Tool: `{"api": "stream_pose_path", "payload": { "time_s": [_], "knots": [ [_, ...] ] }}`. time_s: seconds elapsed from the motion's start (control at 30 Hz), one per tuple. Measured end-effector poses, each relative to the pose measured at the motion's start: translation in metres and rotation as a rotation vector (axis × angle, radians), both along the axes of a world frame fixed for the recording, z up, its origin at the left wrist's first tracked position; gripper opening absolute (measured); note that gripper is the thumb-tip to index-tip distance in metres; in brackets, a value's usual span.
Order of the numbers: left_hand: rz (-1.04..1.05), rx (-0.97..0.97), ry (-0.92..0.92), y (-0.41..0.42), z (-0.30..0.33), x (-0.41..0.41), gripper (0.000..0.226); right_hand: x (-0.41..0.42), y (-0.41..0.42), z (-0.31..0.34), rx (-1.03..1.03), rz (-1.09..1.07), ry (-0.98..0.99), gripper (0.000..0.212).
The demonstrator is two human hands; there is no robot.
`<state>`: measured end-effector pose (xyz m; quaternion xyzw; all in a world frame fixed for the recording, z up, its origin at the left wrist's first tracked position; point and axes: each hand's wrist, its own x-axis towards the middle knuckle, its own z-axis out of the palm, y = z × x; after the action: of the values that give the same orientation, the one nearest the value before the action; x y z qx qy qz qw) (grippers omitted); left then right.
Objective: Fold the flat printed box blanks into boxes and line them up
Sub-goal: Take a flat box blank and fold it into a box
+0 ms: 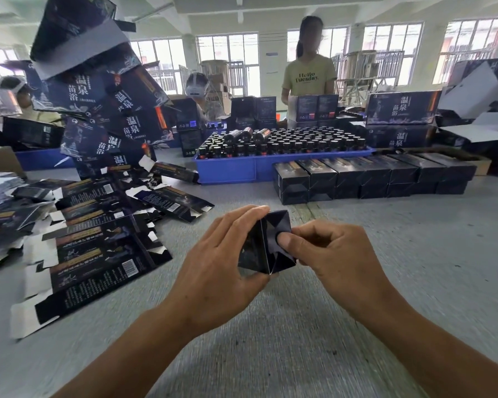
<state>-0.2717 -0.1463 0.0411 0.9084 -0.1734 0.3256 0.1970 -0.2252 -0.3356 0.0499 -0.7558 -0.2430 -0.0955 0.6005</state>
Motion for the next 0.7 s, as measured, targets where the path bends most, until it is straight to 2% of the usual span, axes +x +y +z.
{"api": "stream_pose_path", "payload": {
  "time_s": [0.2,0.3,0.4,0.6,0.7],
  "knots": [
    [-0.029,-0.011,0.013,-0.0008,-0.0001,0.0003,0.086,-0.0036,0.0018,-0.0011,-0.069,-0.108,-0.083,0.003],
    [-0.034,-0.033,0.01,-0.0008,0.0013,-0.0005,0.082,-0.0023,-0.0002,0.0014,-0.074,-0.052,-0.057,0.006],
    [-0.032,-0.05,0.011,0.0004,0.001,-0.0001,0.087,-0.0009,-0.0024,0.0027,-0.043,0.03,-0.014,0.008],
    [-0.025,-0.057,0.001,0.0014,0.0022,-0.0006,0.088,-0.0015,-0.0038,0.0038,0.005,0.067,-0.01,0.034],
    [-0.039,0.091,-0.107,-0.0025,0.0043,-0.0003,0.077,-0.0036,-0.0016,0.0013,-0.035,0.068,-0.019,0.058]
  ]
}}
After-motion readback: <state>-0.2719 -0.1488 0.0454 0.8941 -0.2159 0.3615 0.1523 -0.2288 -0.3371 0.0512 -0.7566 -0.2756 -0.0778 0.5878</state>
